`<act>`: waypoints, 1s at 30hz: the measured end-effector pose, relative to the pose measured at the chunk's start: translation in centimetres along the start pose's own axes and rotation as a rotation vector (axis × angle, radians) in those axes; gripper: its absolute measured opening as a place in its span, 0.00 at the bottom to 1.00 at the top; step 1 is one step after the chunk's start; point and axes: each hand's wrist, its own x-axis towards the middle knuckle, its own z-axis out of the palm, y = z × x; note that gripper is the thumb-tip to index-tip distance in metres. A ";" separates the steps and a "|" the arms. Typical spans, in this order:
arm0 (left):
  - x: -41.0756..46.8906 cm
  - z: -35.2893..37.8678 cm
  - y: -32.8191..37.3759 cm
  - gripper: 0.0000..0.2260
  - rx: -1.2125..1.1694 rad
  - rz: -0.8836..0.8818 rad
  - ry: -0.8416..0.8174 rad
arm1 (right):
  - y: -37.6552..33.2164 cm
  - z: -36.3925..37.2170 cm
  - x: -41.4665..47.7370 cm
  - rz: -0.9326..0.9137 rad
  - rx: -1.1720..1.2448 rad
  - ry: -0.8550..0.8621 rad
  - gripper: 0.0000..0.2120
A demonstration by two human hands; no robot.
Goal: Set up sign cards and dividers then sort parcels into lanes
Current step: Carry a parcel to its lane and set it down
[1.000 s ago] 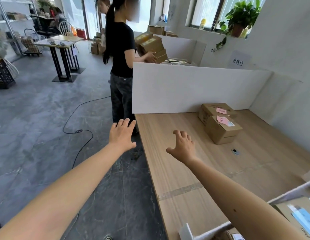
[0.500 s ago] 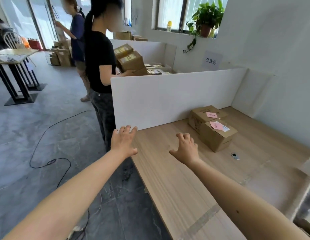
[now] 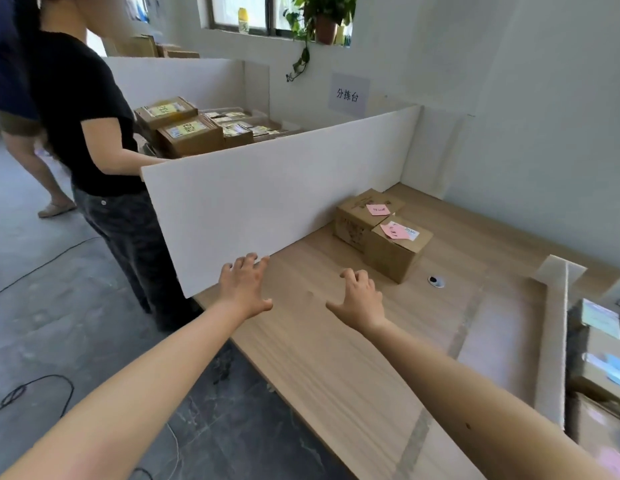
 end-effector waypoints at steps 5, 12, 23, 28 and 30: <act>3.9 1.3 2.0 0.38 -0.080 0.070 -0.007 | 2.4 0.4 1.6 0.103 -0.020 -0.022 0.29; 10.3 3.6 5.7 0.39 -0.224 0.107 -0.094 | 6.6 0.5 6.0 0.245 0.049 -0.027 0.29; 22.8 7.0 12.7 0.35 -0.527 0.227 -0.290 | 13.7 1.5 14.1 0.511 0.270 -0.049 0.29; 28.0 8.6 16.8 0.33 -0.542 0.263 -0.338 | 17.1 1.2 17.5 0.594 0.428 -0.019 0.36; 29.8 9.1 18.3 0.32 -0.538 0.264 -0.349 | 18.3 0.9 18.8 0.590 0.444 -0.013 0.37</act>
